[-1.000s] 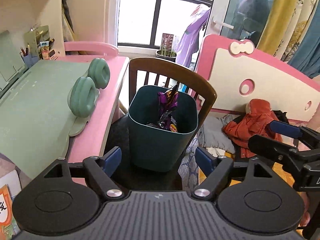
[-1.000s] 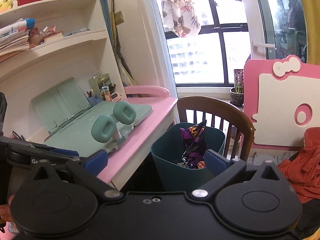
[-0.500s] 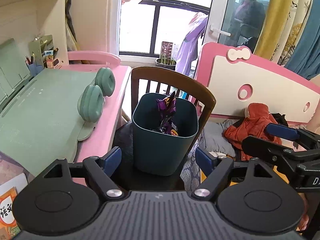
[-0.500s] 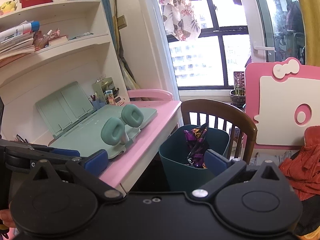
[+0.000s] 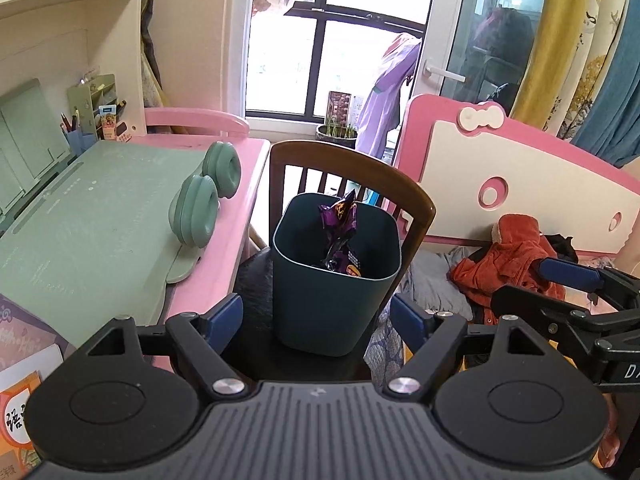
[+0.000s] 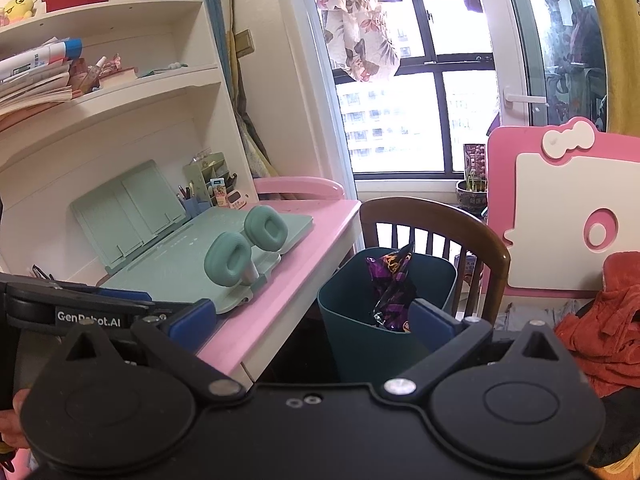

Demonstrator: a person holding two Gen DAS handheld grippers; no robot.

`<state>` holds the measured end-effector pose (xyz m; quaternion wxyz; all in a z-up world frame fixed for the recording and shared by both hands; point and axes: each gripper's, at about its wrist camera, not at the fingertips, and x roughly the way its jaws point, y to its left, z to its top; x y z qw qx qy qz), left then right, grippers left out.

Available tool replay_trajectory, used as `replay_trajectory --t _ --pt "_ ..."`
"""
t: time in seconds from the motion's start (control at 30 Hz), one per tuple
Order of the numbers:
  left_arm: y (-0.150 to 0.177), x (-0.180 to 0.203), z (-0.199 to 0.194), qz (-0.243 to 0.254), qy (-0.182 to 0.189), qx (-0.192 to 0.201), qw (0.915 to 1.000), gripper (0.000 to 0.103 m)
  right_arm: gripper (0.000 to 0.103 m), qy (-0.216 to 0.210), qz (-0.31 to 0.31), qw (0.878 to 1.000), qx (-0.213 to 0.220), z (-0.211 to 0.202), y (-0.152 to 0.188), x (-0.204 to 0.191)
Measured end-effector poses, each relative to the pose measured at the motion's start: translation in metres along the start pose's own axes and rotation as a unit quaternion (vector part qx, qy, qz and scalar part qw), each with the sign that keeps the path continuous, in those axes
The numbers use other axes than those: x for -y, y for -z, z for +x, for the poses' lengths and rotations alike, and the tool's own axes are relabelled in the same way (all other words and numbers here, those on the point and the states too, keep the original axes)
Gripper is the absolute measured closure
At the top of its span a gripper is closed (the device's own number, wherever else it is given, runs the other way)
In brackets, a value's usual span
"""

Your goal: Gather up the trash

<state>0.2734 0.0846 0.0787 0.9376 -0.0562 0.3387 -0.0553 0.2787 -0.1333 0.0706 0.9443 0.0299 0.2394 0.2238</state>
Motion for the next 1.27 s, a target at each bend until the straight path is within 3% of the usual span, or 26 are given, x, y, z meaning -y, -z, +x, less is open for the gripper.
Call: replay_trajectory --t 0.2,1.27 --pt "0.002 0.003 -0.009 0.007 -0.012 0.019 0.9997 0.022 0.000 0.009 -0.002 1.000 0.005 -0.005 0.002 -0.003" --pt "0.017 0.009 -0.036 0.021 0.016 0.037 0.9989 0.022 0.000 0.055 0.000 0.998 0.014 -0.015 0.011 -0.013"
